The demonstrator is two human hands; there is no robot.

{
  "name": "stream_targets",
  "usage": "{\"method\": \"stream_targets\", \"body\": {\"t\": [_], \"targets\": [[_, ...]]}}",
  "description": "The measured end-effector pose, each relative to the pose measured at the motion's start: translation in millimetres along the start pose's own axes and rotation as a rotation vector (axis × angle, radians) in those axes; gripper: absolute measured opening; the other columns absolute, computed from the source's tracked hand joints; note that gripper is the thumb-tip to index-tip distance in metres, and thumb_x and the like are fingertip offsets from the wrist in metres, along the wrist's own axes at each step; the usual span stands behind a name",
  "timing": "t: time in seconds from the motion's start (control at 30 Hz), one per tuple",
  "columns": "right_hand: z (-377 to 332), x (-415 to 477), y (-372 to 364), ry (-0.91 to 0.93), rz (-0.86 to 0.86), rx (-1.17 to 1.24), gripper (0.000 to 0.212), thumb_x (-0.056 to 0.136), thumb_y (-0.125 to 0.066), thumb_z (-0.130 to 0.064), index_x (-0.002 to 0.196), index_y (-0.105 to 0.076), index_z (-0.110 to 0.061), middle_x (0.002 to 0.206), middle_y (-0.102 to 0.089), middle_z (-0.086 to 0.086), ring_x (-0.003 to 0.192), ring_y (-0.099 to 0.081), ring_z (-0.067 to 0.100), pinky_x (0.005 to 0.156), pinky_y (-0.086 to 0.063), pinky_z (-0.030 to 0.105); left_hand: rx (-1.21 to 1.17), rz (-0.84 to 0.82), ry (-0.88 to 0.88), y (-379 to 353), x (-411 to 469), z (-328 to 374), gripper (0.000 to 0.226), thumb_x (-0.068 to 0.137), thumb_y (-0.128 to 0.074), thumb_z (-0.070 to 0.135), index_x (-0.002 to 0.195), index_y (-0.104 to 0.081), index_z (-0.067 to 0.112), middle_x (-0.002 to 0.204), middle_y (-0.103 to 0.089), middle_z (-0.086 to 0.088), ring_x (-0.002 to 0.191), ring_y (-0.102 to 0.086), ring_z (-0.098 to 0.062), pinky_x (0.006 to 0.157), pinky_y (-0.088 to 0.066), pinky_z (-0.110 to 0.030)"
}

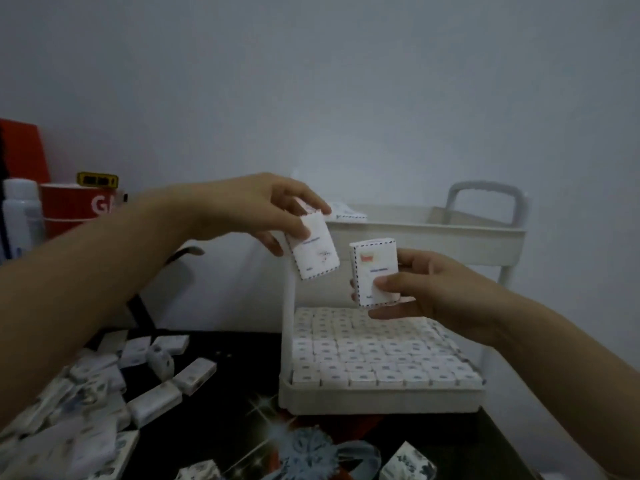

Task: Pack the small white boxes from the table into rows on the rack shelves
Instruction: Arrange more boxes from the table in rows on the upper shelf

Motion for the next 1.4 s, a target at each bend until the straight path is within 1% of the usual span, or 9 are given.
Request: {"method": "stream_targets", "body": {"t": [0.17, 0.37, 0.5, 0.6, 0.77, 0.9, 1.03, 1.13, 1.4], "targets": [[-47.1, 14.5, 35.6, 0.13, 0.122, -0.15, 0.025, 0.091, -0.052, -0.003, 0.113, -0.061, -0.011, 0.102, -0.075, 0.006, 0.099, -0.07, 0.019, 0.088, -0.055, 0.031, 0.176, 0.134, -0.008, 40.1, 47.8, 35.7, 0.026, 0.082, -0.074, 0.025, 0.107, -0.07, 0.03, 0.096, -0.074, 0.013, 0.089, -0.065, -0.007, 0.063, -0.049, -0.018], [-88.8, 67.3, 81.4, 0.113, 0.307, -0.08, 0.016, 0.093, -0.053, -0.014, 0.108, -0.057, -0.009, 0.093, -0.066, 0.017, 0.082, -0.067, 0.026, 0.071, -0.061, 0.037, 0.263, 0.277, -0.039, 82.2, 106.6, 59.9, 0.019, 0.078, -0.078, 0.03, 0.097, -0.073, 0.029, 0.076, -0.073, 0.011, 0.055, -0.058, -0.002, 0.046, -0.042, -0.016], [-95.2, 120.5, 101.5, -0.025, 0.339, -0.173, 0.048, 0.093, -0.044, -0.06, 0.106, -0.056, -0.016, 0.104, -0.056, 0.017, 0.091, -0.061, 0.029, 0.061, -0.059, 0.035, 0.208, 0.244, 0.01, 89.6, 153.9, 45.3, 0.022, 0.087, -0.067, 0.007, 0.106, -0.062, 0.017, 0.093, -0.074, -0.008, 0.067, -0.073, -0.014, 0.046, -0.051, -0.021], [-95.9, 163.8, 117.7, -0.058, 0.4, -0.256, 0.047, 0.096, -0.038, -0.058, 0.106, -0.054, -0.014, 0.099, -0.052, 0.013, 0.083, -0.058, 0.025, 0.054, -0.058, 0.032, 0.173, 0.261, 0.042, 93.8, 189.4, 29.3, 0.022, 0.087, -0.06, 0.001, 0.107, -0.058, 0.009, 0.1, -0.07, -0.016, 0.069, -0.074, -0.018, 0.056, -0.058, -0.026], [-77.4, 226.5, 142.1, -0.126, 0.451, -0.396, 0.065, 0.078, -0.064, -0.065, 0.103, -0.057, -0.006, 0.102, -0.06, 0.014, 0.081, -0.065, 0.023, 0.048, -0.056, 0.028, 0.458, 0.317, 0.05, 102.7, 244.9, 10.7, 0.032, 0.094, -0.057, 0.04, 0.093, -0.062, 0.009, 0.092, -0.071, -0.008, 0.074, -0.071, -0.015, 0.06, -0.059, -0.027], [-65.6, 260.2, 166.5, -0.169, 0.524, -0.534, 0.089, 0.076, -0.056, -0.075, 0.126, -0.045, -0.003, 0.102, -0.058, 0.016, 0.069, -0.062, 0.021, 0.046, -0.053, 0.024, 0.782, 0.226, 0.067, 94.1, 280.3, -1.0, 0.022, 0.097, -0.05, 0.027, 0.099, -0.062, 0.008, 0.094, -0.073, -0.008, 0.07, -0.072, -0.014, 0.06, -0.059, -0.027], [-55.6, 284.4, 168.5, -0.151, 0.436, -0.528, 0.045, 0.099, -0.045, -0.046, 0.122, -0.048, -0.008, 0.097, -0.056, 0.014, 0.078, -0.061, 0.024, 0.064, -0.06, 0.035, 0.826, 0.108, 0.076, 75.7, 299.1, -19.0, 0.036, 0.092, -0.056, 0.015, 0.127, -0.048, 0.015, 0.117, -0.056, -0.007, 0.084, -0.069, -0.023, 0.062, -0.06, -0.029], [-57.8, 288.2, 169.3, -0.072, 0.432, -0.723, 0.041, 0.094, -0.059, -0.037, 0.119, -0.053, -0.006, 0.108, -0.061, 0.012, 0.089, -0.06, 0.022, 0.08, -0.057, 0.037, 0.758, 0.074, 0.076, 68.4, 304.5, -36.3, 0.062, 0.087, -0.062, 0.005, 0.142, -0.035, 0.018, 0.123, -0.046, -0.007, 0.085, -0.067, -0.023, 0.056, -0.055, -0.023], [-55.2, 278.6, 170.6, -0.064, 0.42, -0.807, 0.036, 0.081, -0.077, -0.027, 0.101, -0.063, -0.001, 0.099, -0.068, 0.013, 0.09, -0.065, 0.025, 0.083, -0.055, 0.035, 0.718, -0.037, 0.035, 43.4, 300.2, -38.2, 0.031, 0.083, -0.069, 0.002, 0.111, -0.062, 0.013, 0.106, -0.061, -0.003, 0.085, -0.065, -0.018, 0.06, -0.054, -0.019]]}}
Point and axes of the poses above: each hand's wrist, its own x-axis towards the middle knuckle, its own y-axis out of the back of the hand, z = x × y, the point moved 10 cm from there along x, towards the middle knuckle
